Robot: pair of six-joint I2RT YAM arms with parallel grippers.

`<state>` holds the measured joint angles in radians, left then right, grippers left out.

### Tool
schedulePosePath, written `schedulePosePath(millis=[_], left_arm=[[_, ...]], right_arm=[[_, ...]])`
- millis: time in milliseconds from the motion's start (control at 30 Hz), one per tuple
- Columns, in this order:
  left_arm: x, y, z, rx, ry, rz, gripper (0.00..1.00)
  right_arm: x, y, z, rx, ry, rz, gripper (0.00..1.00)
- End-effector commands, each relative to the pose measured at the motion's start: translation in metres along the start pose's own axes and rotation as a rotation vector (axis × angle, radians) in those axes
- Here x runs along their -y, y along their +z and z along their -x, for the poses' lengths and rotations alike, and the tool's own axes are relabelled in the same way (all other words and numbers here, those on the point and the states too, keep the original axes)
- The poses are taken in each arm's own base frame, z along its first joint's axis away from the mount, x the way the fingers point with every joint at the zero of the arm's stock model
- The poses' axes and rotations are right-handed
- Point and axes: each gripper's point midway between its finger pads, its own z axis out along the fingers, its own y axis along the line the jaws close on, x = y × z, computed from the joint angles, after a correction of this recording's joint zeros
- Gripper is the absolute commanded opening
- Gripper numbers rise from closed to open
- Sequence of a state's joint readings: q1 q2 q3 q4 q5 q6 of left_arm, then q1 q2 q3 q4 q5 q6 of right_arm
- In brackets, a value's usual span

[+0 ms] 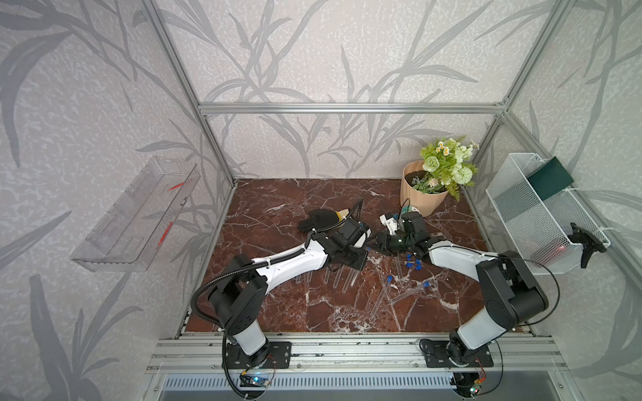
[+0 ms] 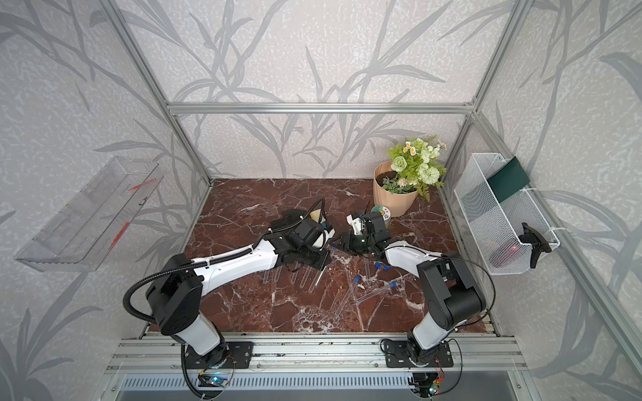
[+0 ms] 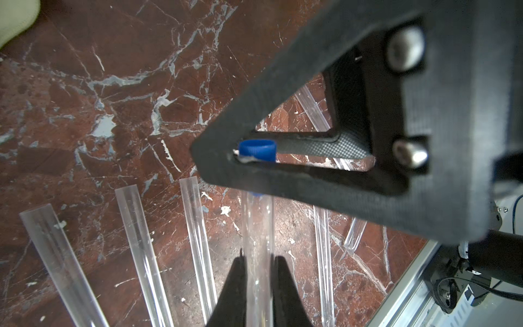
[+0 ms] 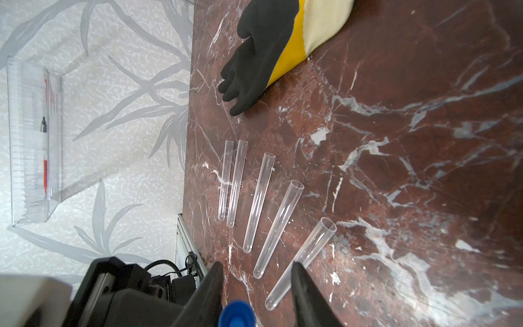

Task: Remove stoppers from test tubes
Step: Open the stopper on the test tube.

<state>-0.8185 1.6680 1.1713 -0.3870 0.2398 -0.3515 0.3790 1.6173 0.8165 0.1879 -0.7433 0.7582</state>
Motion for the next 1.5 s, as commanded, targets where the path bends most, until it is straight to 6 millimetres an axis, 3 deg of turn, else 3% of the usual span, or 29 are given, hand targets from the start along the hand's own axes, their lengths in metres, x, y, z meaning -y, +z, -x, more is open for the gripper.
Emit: schedulePosePath(millis=[0, 300, 1233, 1467], left_arm=[[0.0033, -0.0008, 0.0098, 0.025, 0.01, -0.014, 0.15], [0.0019, -0.001, 0.0104, 0.027, 0.005, -0.01, 0.15], [0.0021, 0.0001, 0.0129, 0.034, -0.001, -0.012, 0.14], [0.0023, 0.0004, 0.0139, 0.035, 0.0, -0.012, 0.14]], right_arm=[[-0.0066, 0.003, 0.0031, 0.001, -0.02, 0.03, 0.34], [-0.0095, 0.0035, 0.0034, 0.0, -0.015, 0.049, 0.23], [-0.0108, 0.0012, -0.0038, -0.012, -0.02, 0.058, 0.23], [-0.0095, 0.0017, -0.0054, -0.019, -0.017, 0.056, 0.18]])
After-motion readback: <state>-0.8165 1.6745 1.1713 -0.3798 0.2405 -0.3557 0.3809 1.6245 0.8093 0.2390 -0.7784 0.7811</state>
